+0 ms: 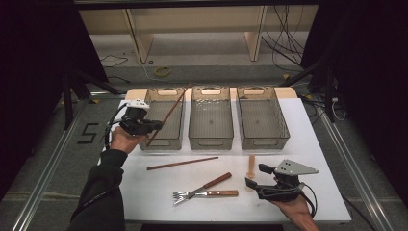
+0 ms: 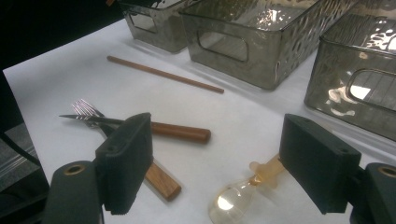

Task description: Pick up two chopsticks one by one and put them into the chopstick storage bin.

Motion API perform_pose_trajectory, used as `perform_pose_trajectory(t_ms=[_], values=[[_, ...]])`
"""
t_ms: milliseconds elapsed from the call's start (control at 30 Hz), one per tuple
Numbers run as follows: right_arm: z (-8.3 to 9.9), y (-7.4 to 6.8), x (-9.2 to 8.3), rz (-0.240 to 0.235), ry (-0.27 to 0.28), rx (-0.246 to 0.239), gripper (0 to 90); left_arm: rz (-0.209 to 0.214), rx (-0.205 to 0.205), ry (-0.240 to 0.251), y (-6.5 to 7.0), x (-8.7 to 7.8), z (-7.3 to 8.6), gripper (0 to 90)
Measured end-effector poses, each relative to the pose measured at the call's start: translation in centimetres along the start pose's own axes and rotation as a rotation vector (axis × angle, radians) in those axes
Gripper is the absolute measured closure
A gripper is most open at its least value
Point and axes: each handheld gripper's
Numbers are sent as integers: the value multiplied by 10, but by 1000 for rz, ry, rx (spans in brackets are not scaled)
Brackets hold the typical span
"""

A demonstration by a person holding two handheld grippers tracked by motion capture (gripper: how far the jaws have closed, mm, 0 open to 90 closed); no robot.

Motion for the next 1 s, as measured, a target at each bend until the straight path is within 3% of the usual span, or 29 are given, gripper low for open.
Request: perform_pose_trajectory(t_ms=[133, 433, 1000], values=[[0, 0, 0, 1, -1, 1, 266, -24, -17, 18, -10, 0, -7, 839], [0, 0, 0, -2, -3, 3, 266, -69, -39, -6, -28, 7, -18, 839], [1, 0, 1, -7, -7, 2, 266, -105, -108, -40, -48, 21, -10, 838]])
Point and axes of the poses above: each handheld gripper's, and its own axes: x roughly forward along the jaws, z roughly out of its underside, y roughly to its right, and after that the axes turned 10 degrees about z, right-handed
